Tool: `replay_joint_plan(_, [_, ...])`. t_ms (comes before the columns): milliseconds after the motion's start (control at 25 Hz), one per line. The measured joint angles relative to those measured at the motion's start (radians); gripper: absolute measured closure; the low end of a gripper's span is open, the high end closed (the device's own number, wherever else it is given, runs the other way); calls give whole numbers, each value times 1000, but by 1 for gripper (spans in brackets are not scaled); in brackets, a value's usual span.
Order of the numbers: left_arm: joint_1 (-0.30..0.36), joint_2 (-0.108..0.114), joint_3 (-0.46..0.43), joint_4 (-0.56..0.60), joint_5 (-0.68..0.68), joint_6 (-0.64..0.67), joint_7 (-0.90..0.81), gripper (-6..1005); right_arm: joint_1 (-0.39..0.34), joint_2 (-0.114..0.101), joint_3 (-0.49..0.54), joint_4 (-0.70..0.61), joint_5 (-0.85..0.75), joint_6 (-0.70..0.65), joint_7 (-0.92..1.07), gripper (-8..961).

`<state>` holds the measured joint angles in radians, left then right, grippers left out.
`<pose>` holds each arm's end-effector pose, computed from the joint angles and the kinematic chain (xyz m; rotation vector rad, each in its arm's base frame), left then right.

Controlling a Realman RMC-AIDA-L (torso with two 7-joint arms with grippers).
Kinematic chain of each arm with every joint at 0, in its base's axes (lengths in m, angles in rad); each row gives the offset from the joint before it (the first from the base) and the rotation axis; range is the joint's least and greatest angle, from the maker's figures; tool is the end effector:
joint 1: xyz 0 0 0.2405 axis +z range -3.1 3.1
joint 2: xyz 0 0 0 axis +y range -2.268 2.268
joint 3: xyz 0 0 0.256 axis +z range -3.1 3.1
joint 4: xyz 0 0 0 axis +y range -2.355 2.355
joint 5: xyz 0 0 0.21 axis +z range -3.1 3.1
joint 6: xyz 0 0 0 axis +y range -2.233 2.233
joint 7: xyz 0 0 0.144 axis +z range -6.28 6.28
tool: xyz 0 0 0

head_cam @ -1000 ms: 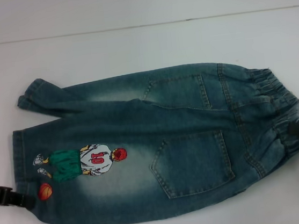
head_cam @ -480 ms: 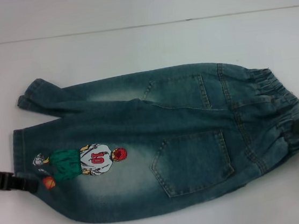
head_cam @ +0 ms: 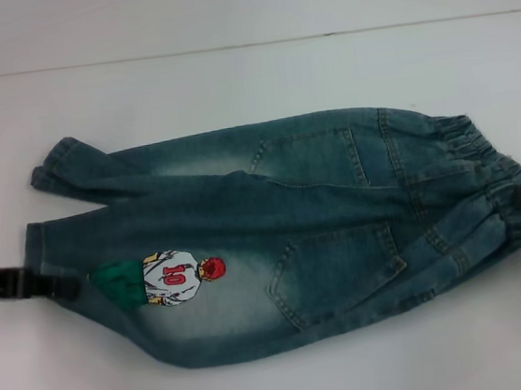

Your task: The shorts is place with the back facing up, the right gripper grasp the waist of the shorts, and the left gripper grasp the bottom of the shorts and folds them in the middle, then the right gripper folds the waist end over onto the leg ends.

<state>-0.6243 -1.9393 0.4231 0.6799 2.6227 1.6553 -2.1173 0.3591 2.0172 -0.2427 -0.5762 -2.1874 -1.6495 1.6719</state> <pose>-0.3238 0.3271 0.0608 -2.4386 -1.6750 -0.1465 0.3556 0.2648 0.0470 -2.2419 1.3840 0.8670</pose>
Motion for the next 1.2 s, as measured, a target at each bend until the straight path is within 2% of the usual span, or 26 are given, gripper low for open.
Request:
replay_joint_plan(560, [-9,-4,-14,-21,-91,-69,-8,936,42,-33,2,-20,0,9,37,904])
replay_joint_plan(960, [-14,-7,-24,-24,-156,-154,-11,937,79,-65,-3,-22,1,40,70,903])
replay_joint_plan(1200, [-22,-25,-24,-25,-178,-209,-16,937,102,-74,-4,-53,2,45,94,904])
